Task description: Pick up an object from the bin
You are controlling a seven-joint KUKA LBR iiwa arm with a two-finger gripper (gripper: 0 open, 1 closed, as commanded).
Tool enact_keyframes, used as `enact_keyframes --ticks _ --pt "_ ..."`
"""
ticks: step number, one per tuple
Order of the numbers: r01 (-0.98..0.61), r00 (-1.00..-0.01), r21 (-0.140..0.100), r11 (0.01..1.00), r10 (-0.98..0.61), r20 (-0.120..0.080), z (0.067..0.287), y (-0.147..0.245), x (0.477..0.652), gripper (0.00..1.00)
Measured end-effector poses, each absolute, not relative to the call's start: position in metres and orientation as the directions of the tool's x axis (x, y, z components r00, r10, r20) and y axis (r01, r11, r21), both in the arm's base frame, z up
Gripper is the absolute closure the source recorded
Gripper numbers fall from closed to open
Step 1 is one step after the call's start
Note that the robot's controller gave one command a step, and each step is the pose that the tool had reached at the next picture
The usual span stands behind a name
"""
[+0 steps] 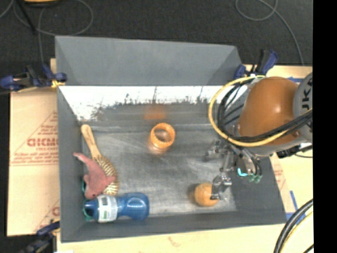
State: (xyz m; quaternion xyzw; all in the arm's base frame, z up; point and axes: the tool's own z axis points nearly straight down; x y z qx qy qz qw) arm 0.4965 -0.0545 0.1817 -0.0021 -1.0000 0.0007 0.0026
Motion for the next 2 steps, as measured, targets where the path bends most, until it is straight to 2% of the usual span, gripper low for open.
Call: enact_keyframes --ticks 1,2 --pt "0.002 -1.0 -0.002 1.0 0.002 -0.003 0.186 -0.054 0.498 0.0" --pt "-0.094 -0.996 -0.003 0.996 -0.094 -0.006 0.124 -0.057 0.486 0.0"
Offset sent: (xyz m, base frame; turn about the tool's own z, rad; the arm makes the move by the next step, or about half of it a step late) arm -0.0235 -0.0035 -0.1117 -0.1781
